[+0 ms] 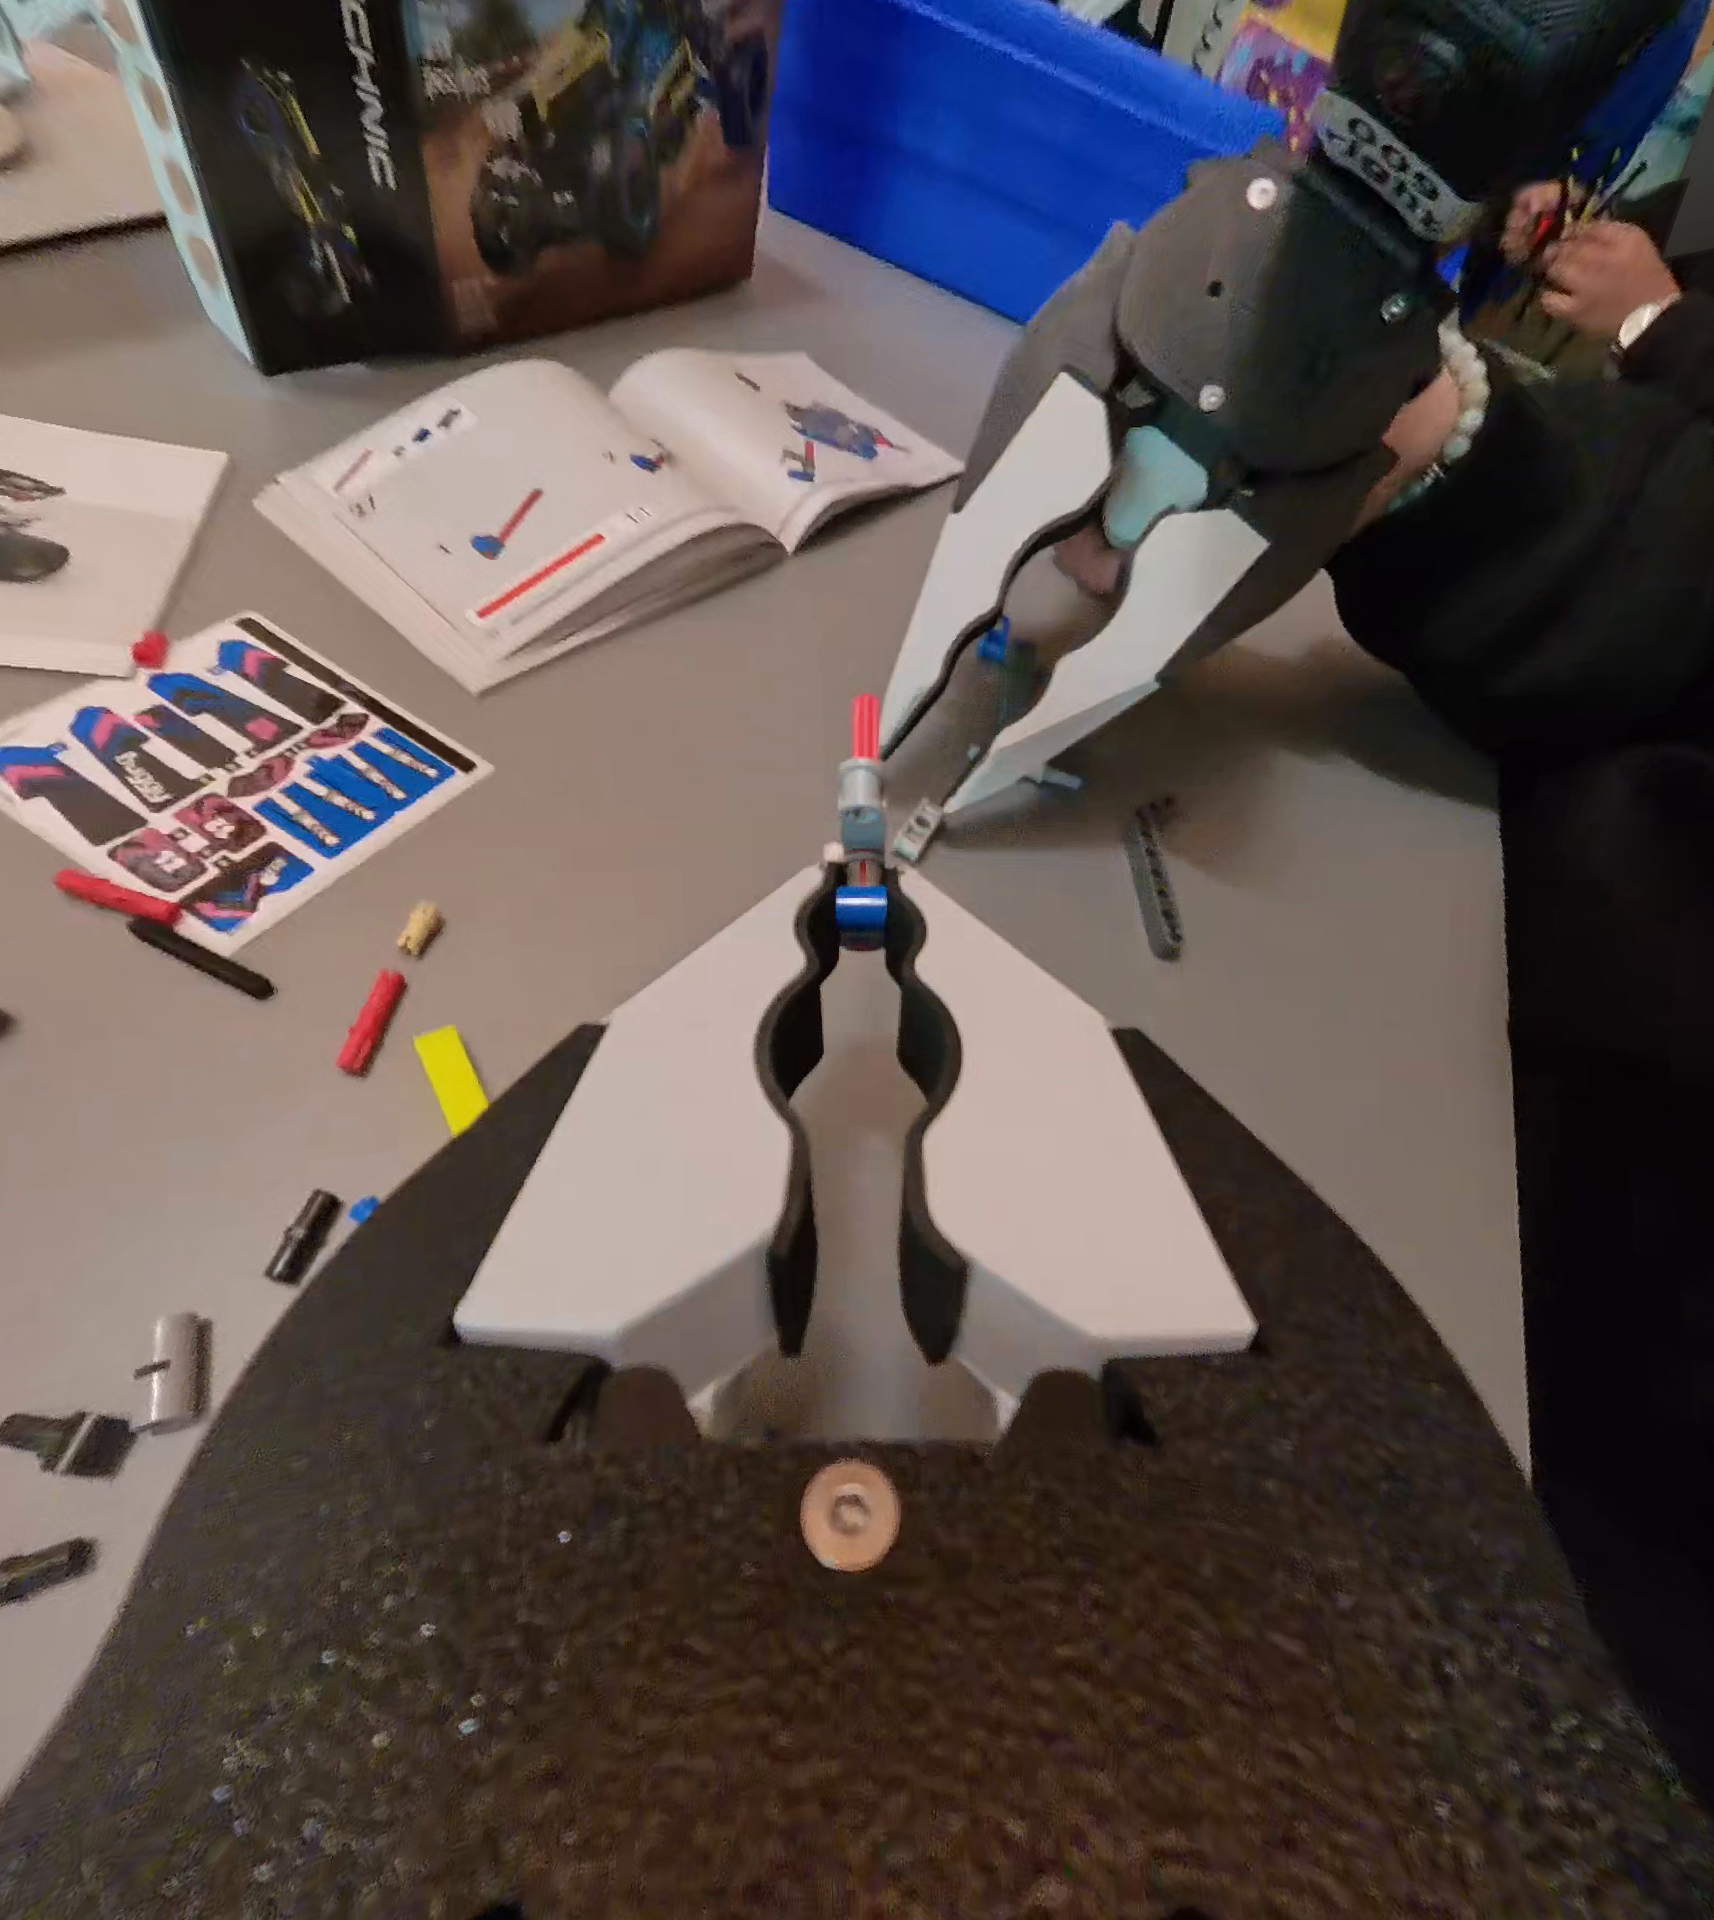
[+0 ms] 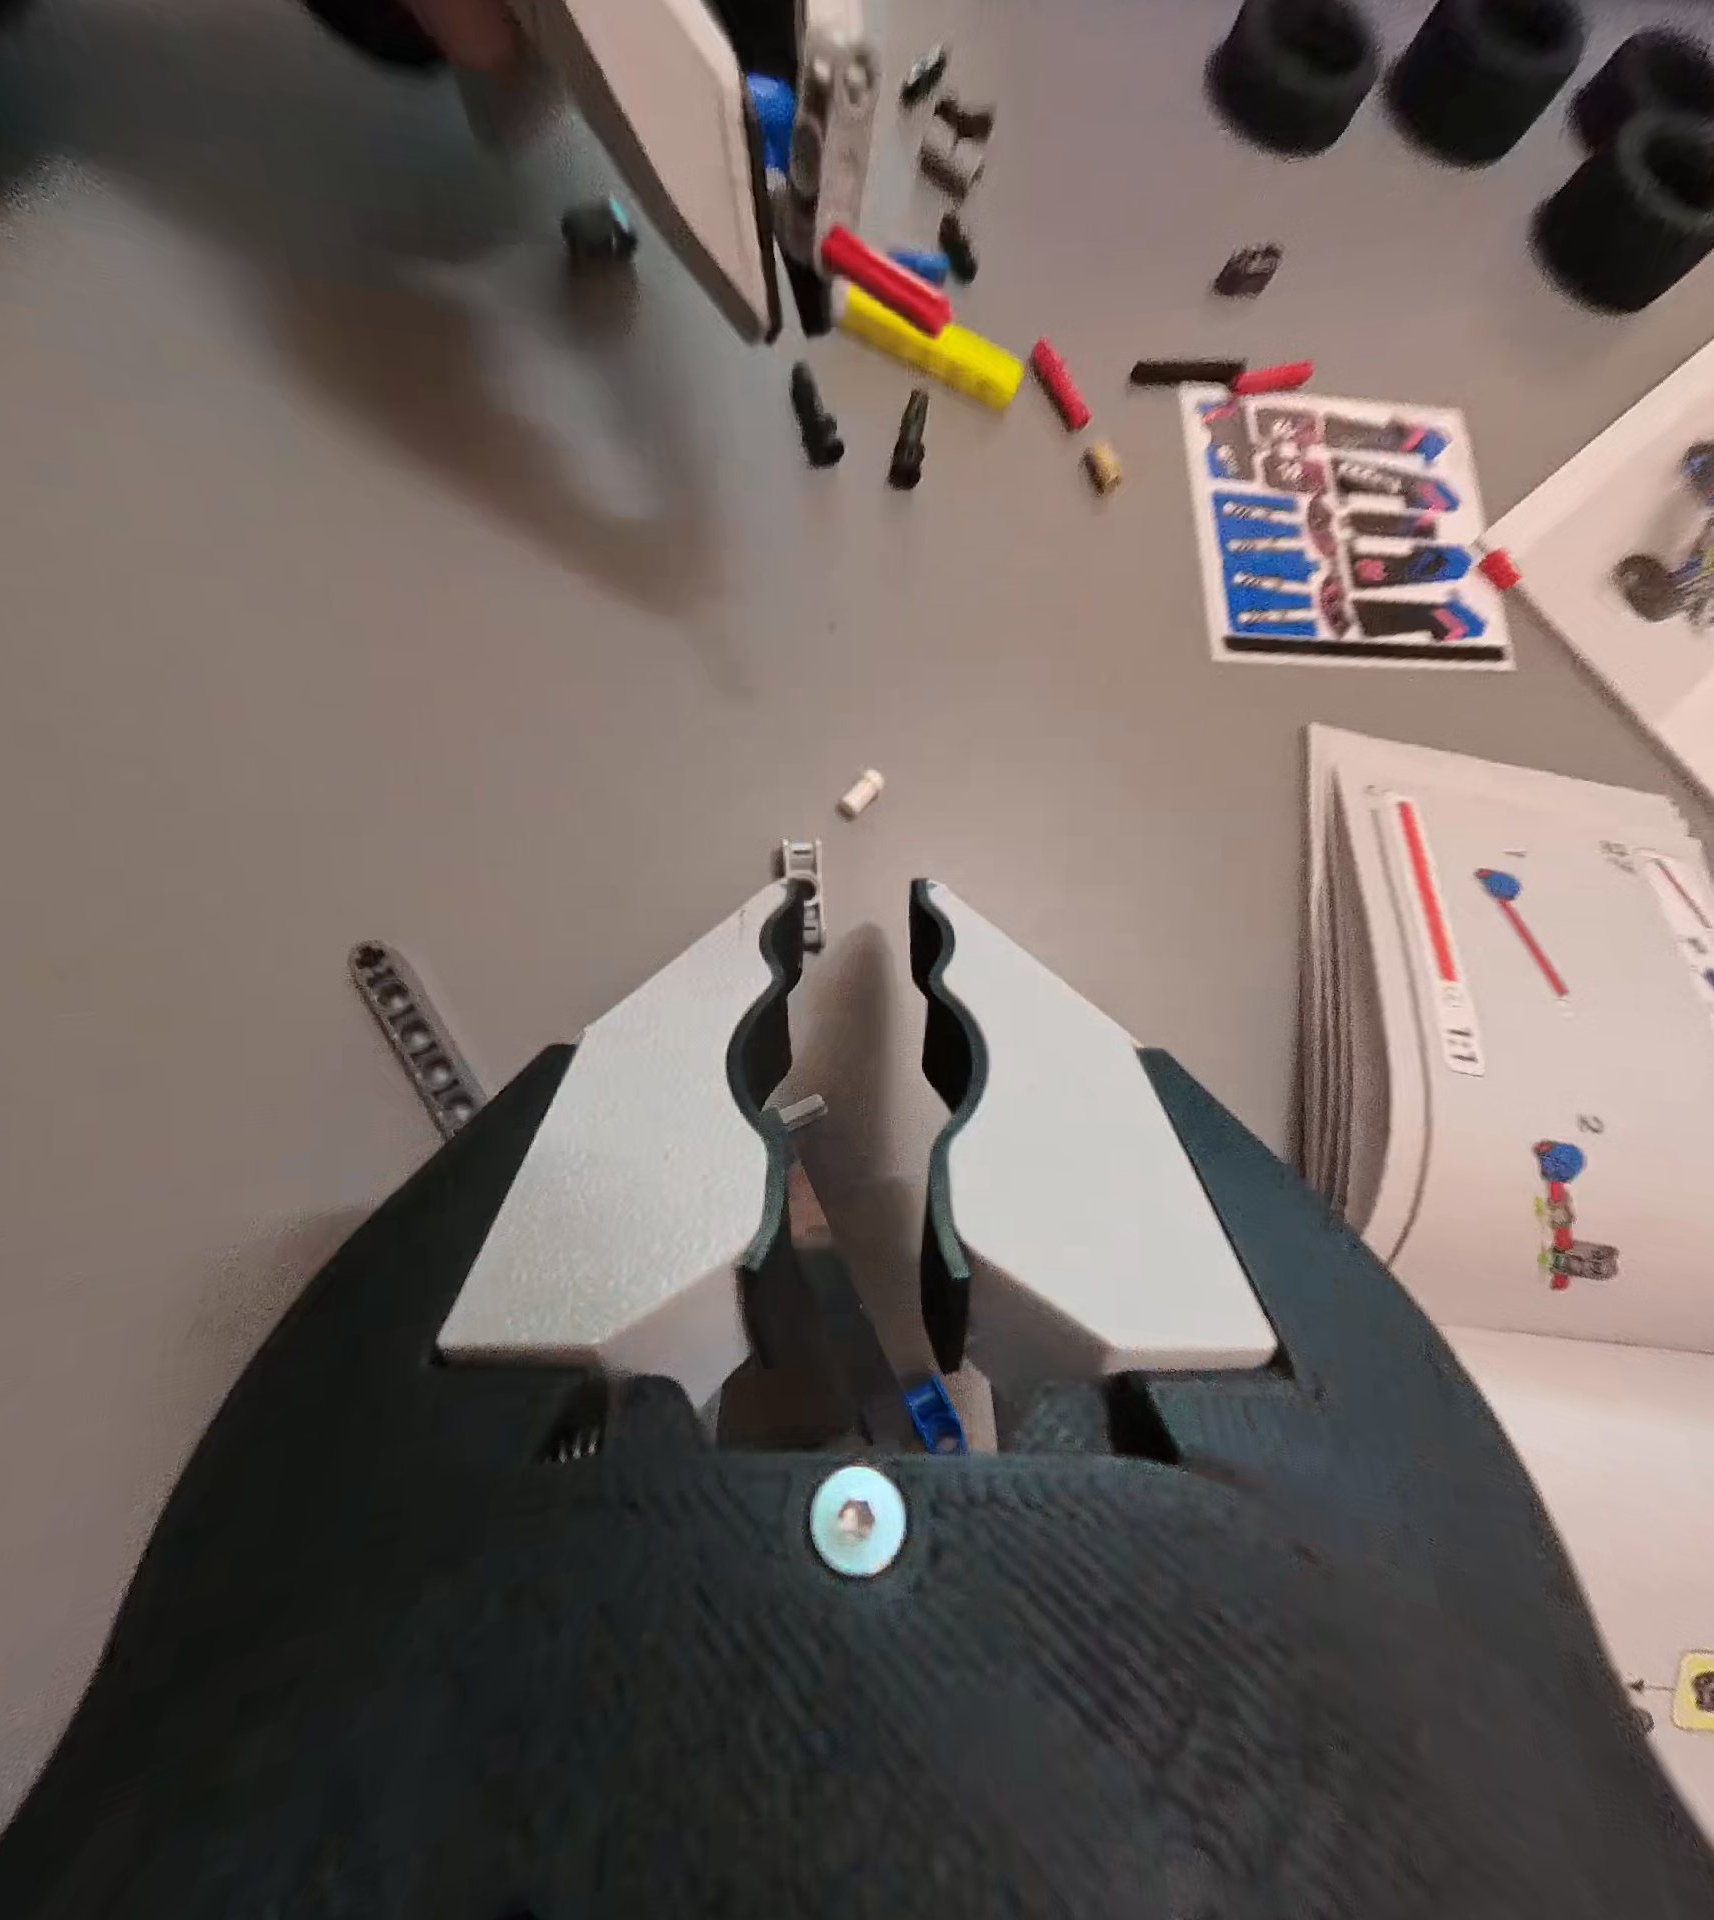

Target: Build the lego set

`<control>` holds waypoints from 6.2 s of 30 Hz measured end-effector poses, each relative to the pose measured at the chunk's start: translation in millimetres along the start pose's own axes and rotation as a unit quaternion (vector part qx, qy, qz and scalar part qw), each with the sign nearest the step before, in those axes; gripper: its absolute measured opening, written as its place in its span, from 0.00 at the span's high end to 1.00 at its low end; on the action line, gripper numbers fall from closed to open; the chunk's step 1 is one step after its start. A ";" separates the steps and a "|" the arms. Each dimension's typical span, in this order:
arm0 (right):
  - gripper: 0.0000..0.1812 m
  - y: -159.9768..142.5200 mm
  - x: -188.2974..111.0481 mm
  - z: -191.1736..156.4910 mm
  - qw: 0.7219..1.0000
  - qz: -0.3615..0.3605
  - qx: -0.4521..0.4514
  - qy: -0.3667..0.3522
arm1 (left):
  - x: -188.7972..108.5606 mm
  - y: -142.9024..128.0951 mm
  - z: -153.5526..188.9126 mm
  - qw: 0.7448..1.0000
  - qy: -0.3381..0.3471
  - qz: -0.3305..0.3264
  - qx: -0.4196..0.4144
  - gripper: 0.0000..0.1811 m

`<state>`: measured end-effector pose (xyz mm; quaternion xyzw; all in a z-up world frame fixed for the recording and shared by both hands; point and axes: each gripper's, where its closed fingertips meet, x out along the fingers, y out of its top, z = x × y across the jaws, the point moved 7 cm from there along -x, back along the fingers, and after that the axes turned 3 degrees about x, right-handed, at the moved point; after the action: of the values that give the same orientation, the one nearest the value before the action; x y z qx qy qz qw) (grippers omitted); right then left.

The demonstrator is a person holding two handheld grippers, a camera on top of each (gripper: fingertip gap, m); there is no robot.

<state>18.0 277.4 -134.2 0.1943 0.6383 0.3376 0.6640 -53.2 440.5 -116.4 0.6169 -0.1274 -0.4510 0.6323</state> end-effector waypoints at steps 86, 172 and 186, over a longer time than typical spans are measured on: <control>0.97 2.2 14.0 -11.3 0.993 -0.044 -0.099 0.039 | 20.2 -23.7 9.7 0.991 -0.045 -0.126 -0.009 0.98; 0.94 23.9 41.5 13.2 0.999 -0.031 -0.007 0.031 | 4.8 -16.6 -1.6 0.996 -0.007 -0.077 -0.034 0.98; 0.97 30.3 46.7 11.0 0.997 -0.051 0.003 0.060 | 5.0 -18.6 -2.4 0.996 -0.007 -0.081 -0.036 0.98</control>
<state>20.6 333.0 -145.7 0.1427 0.6870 0.3123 0.6404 -56.4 441.6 -135.5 0.5985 -0.0655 -0.5095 0.6148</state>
